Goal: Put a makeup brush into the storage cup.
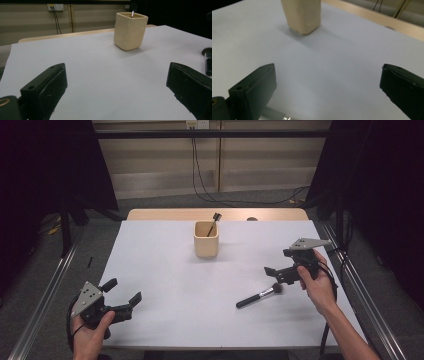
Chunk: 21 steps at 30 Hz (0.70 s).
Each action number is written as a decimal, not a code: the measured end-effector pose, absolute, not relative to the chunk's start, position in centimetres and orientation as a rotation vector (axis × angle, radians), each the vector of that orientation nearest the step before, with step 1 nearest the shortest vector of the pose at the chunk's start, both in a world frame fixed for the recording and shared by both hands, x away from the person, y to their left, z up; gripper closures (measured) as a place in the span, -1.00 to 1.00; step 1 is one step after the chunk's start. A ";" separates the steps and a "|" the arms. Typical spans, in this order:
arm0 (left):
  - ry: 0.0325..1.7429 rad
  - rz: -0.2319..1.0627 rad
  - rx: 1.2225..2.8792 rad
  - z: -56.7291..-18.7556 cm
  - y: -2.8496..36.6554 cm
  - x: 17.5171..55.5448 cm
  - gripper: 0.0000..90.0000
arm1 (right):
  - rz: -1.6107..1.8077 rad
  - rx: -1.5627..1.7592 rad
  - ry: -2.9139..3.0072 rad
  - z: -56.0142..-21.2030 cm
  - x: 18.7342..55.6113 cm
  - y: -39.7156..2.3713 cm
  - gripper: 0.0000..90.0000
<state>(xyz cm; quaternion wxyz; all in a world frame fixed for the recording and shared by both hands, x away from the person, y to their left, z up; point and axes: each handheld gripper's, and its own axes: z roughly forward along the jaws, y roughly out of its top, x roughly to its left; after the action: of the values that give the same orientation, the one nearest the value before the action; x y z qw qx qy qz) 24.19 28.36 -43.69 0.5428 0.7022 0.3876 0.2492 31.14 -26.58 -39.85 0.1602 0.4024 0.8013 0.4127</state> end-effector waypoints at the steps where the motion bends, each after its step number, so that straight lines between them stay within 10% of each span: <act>1: 0.924 0.586 1.662 -43.7 28.4 24.2 -0.93 | 1.165 1.148 2.317 -39.9 31.3 -26.5 -0.99; 21: 0.939 0.586 1.667 -43.7 28.5 24.3 -0.93 | 0.783 0.975 2.770 -40.5 32.6 -24.7 -0.91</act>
<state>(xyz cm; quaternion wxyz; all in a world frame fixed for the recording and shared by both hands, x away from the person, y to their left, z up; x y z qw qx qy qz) 24.30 28.53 -43.72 0.5397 0.7013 0.3951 0.2466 32.64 -24.66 -40.45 0.0513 0.3203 0.9103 0.2572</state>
